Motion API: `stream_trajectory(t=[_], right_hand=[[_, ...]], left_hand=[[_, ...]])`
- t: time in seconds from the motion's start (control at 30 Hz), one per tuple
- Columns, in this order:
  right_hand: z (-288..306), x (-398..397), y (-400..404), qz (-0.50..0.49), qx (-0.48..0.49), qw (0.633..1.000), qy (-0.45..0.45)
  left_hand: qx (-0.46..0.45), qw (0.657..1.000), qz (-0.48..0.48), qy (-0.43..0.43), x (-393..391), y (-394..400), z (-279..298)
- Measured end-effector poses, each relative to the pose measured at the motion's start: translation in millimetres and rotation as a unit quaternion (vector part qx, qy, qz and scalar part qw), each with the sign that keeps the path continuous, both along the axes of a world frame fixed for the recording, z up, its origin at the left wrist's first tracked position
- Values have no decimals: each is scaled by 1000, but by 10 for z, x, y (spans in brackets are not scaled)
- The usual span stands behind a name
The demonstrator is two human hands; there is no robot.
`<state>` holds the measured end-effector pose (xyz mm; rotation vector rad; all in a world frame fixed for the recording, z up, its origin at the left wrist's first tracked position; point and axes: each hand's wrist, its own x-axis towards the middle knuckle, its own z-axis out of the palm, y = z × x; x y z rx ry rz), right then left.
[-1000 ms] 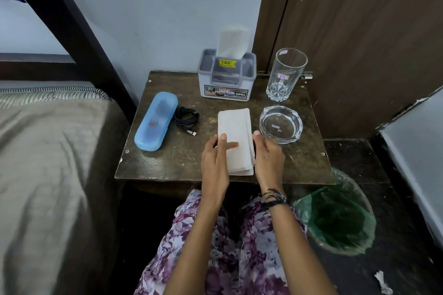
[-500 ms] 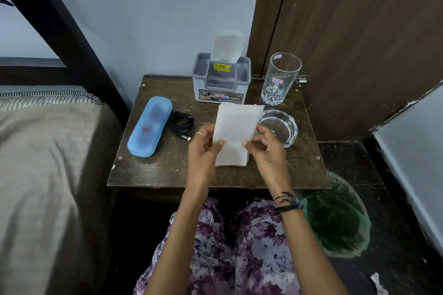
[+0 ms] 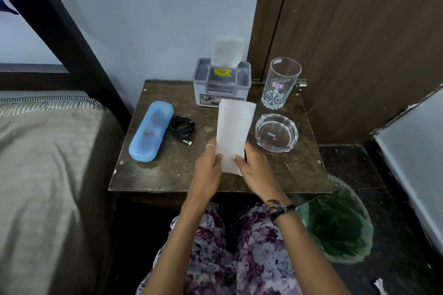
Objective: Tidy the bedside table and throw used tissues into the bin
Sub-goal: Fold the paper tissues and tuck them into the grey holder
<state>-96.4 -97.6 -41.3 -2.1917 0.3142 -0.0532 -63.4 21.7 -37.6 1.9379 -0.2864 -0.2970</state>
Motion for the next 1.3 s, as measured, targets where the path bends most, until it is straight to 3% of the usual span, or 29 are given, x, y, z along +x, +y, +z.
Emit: stream_trajectory(t=[0.23,0.33,0.57,0.8,1.03,1.2,1.3], right_hand=[[126,178,-80,-55,95,994,-10],[368,351,-171,-40,49,998,-29],[924,1081,-429,-8,-34,993,-114],[900,1705,-580,-43,-48,992,-110],[653,1831,-530,-9,-169,981,-94],[602,1828,-575,-8,-200,975,-96],[586,1847,-578,-6,-248,964,-93]], left_hand=[[-84,994,64,42,211,-5,116],[-107,992,47,47,390,-44,308],[9,985,46,-168,1168,-200,825],[100,971,49,-212,1684,-395,829],[145,965,13,-217,1810,-424,621],[208,938,16,-275,1835,-440,560],[214,945,31,-247,1905,-449,596]])
